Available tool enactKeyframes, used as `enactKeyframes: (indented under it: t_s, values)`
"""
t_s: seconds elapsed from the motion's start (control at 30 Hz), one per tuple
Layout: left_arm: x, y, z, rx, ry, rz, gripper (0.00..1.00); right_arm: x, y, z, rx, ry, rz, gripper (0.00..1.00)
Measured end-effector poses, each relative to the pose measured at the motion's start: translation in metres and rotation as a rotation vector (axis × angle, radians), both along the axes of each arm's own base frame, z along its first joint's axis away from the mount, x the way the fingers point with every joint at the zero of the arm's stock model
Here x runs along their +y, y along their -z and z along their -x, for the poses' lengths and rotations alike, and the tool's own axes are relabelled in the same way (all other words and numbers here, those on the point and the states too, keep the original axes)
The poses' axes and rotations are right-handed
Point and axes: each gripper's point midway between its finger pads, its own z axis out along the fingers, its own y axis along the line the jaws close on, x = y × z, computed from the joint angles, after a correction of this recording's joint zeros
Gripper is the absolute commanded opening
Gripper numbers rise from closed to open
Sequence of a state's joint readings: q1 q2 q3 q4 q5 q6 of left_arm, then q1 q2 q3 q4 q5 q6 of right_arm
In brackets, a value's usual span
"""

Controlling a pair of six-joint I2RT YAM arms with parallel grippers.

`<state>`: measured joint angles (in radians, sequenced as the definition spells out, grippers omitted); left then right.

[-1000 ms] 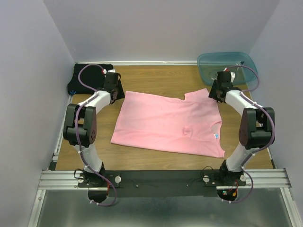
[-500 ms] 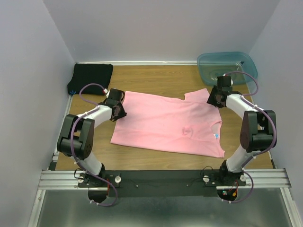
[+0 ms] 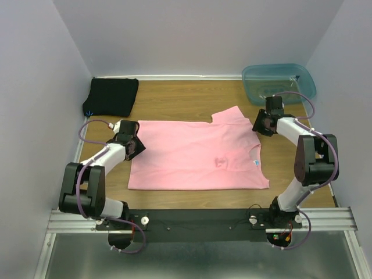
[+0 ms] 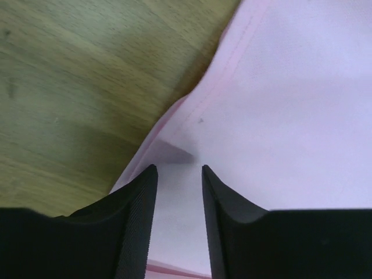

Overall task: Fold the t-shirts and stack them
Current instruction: Fold the tshirt

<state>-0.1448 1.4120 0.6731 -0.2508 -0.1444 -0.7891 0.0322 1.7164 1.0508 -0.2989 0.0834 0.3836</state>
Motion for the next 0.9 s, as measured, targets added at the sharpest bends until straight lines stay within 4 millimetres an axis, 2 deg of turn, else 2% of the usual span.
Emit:
enactKeyframes:
  t_s: [0.1,0.17,0.23,0.3,0.37,0.43,0.5,0.7,0.9]
  values:
    - [0.002,-0.009,-0.001,-0.008,0.026,-0.024,0.64,0.003,0.0,0.0,0.002,-0.046,0.0,0.57]
    - [0.004,-0.025,-0.017,-0.055,0.06,-0.06,0.65,0.008,-0.004,-0.002,-0.002,-0.094,-0.006,0.59]
    - [0.007,-0.044,-0.035,-0.111,0.102,-0.107,0.56,0.012,-0.01,-0.009,-0.018,-0.146,-0.008,0.62]
    - [0.008,-0.068,-0.063,-0.188,0.17,-0.173,0.54,0.015,-0.016,-0.018,-0.037,-0.192,-0.006,0.64]
    - [0.008,-0.081,-0.082,-0.243,0.237,-0.23,0.55,0.019,-0.021,-0.028,-0.057,-0.24,-0.002,0.67]
    - [0.009,-0.086,-0.095,-0.278,0.302,-0.275,0.51,0.021,-0.023,-0.036,-0.067,-0.28,0.002,0.69]
    - [0.007,-0.083,-0.108,-0.282,0.384,-0.319,0.47,0.023,-0.024,-0.043,-0.076,-0.318,0.011,0.7]
    - [0.01,-0.06,-0.143,-0.235,0.542,-0.414,0.49,0.022,-0.016,-0.048,-0.064,-0.375,0.042,0.7]
    - [0.023,-0.04,-0.152,-0.187,0.599,-0.445,0.48,0.021,-0.01,-0.05,-0.053,-0.387,0.049,0.7]
